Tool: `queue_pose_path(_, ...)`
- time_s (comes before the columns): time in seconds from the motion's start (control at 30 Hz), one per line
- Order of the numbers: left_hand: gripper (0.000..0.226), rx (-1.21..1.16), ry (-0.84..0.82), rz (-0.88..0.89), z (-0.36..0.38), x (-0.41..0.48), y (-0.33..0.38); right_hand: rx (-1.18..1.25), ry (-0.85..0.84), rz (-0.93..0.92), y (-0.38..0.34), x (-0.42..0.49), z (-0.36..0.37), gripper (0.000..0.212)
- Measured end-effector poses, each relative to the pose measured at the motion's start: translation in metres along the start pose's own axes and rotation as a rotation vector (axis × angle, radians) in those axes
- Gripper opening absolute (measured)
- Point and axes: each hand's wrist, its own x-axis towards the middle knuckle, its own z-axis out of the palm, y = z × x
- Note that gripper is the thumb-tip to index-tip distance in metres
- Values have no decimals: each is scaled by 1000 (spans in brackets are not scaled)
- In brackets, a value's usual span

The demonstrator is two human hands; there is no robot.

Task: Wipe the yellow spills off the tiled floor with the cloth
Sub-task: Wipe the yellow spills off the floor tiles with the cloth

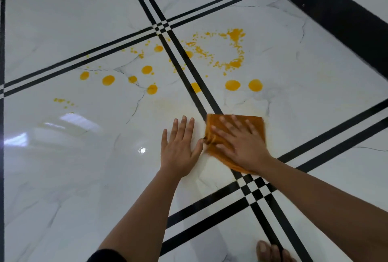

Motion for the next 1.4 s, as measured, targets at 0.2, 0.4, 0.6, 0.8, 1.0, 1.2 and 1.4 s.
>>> queue_pose_path(0.2, 73, 25, -12, 119, 5, 24, 10, 29, 73, 359, 33, 10, -10, 62)
queue_pose_path(0.4, 72, 43, -14, 153, 12, 24, 14, -23, 30, 85, 34, -27, 0, 56)
queue_pose_path(0.6, 71, 52, -6, 202, 17, 15, 21, 7, 58, 296, 38, -16, -4, 58)
queue_pose_path(0.8, 71, 61, -6, 201, 17, 13, 24, -55, 20, 61, 63, -41, -7, 52)
queue_pose_path(1.0, 72, 59, -12, 182, 18, 13, 25, 110, 65, 309, 48, -26, -15, 58)
queue_pose_path(1.2, 72, 21, 3, 153, 16, 15, 21, 511, 324, 429, 18, -19, -50, 34)
queue_pose_path(1.4, 76, -6, 27, 120, 5, 21, 26, 1539, 86, 704, 35, -12, -104, 26)
